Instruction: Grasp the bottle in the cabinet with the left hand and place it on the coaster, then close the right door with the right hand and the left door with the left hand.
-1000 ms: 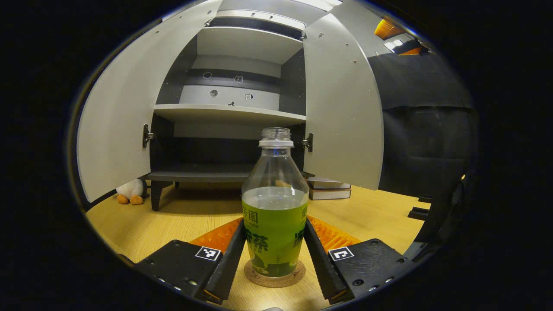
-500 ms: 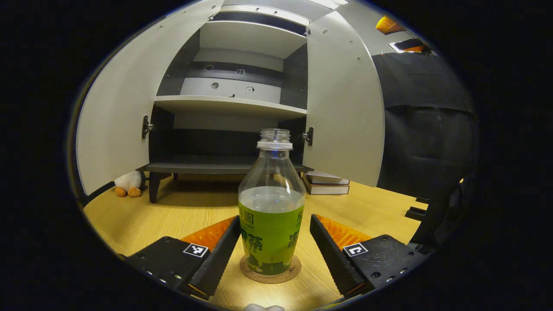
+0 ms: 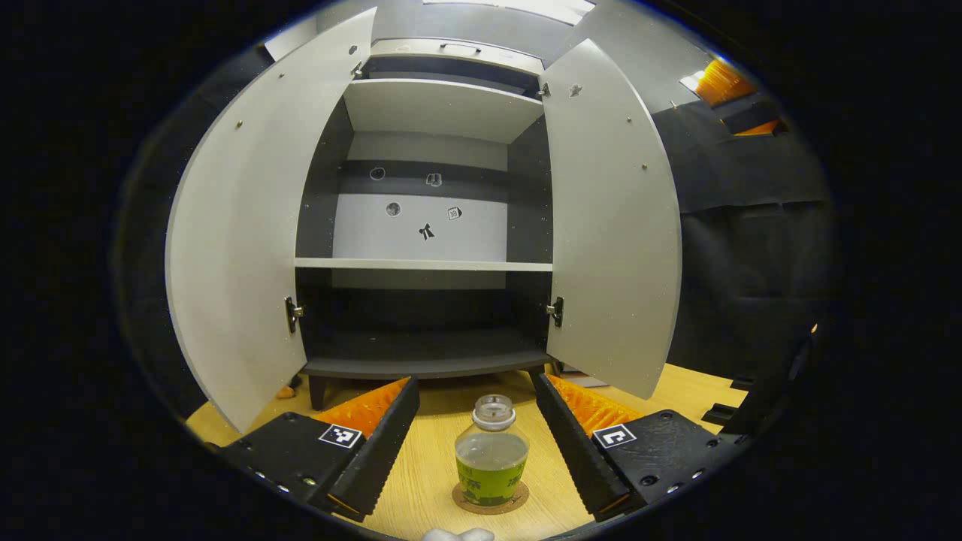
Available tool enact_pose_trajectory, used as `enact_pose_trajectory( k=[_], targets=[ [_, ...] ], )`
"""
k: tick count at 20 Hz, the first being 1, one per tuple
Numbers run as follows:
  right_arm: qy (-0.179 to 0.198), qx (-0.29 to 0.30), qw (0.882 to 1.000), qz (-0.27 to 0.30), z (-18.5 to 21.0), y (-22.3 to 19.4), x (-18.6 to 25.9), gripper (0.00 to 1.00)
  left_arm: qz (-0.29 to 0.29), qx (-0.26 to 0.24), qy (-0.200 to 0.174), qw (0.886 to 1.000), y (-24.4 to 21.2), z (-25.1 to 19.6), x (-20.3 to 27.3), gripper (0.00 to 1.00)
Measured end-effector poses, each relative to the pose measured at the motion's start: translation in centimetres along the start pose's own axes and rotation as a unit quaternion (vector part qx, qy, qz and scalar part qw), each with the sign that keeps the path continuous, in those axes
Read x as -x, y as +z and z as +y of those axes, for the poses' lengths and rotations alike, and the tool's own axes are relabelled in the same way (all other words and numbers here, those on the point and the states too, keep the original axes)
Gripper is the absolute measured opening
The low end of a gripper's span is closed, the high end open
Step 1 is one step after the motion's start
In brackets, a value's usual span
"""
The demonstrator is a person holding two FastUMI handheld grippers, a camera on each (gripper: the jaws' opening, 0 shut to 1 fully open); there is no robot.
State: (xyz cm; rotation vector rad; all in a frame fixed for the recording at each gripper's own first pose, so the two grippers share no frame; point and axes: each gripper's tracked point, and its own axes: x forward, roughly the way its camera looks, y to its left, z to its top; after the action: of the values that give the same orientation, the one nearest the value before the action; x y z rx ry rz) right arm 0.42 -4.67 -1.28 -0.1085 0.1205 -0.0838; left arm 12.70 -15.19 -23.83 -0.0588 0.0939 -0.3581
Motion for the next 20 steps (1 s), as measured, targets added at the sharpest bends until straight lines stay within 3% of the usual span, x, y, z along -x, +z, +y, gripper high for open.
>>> enact_pose_trajectory(
  k=[5, 10, 14, 15, 16, 17, 20],
  targets=[
    [0.004, -0.010, 1.000, -0.029, -0.1, 1.4, 0.7, 0.84, -0.002, 0.020, 0.028, 0.999, 8.3, 2.0, 3.5, 0.96],
    [0.009, -0.027, 0.998, -0.055, -0.6, 2.7, 0.7, 0.84, -0.019, -0.004, 0.072, 0.997, 15.0, 6.6, 8.4, 0.96],
    [0.003, -0.042, 0.997, -0.060, -2.0, 2.2, 0.1, 0.83, -0.003, -0.011, 0.108, 0.994, 16.3, 9.6, 12.6, 0.96],
    [-0.002, -0.047, 0.997, -0.056, -2.5, 1.7, -0.2, 0.83, 0.003, -0.016, 0.120, 0.993, 16.3, 10.4, 13.7, 1.00],
    [-0.006, -0.050, 0.997, -0.049, -3.1, 1.1, -0.5, 0.83, 0.006, -0.019, 0.126, 0.992, 16.4, 10.8, 14.4, 0.92],
    [-0.011, -0.052, 0.998, -0.044, -3.8, 0.7, -0.8, 0.83, 0.007, -0.020, 0.132, 0.991, 16.6, 11.2, 15.1, 0.96],
    [-0.026, -0.050, 0.998, -0.034, -6.7, 0.2, -2.6, 0.83, 0.007, -0.018, 0.144, 0.989, 17.0, 11.7, 15.6, 0.96]
  ],
)
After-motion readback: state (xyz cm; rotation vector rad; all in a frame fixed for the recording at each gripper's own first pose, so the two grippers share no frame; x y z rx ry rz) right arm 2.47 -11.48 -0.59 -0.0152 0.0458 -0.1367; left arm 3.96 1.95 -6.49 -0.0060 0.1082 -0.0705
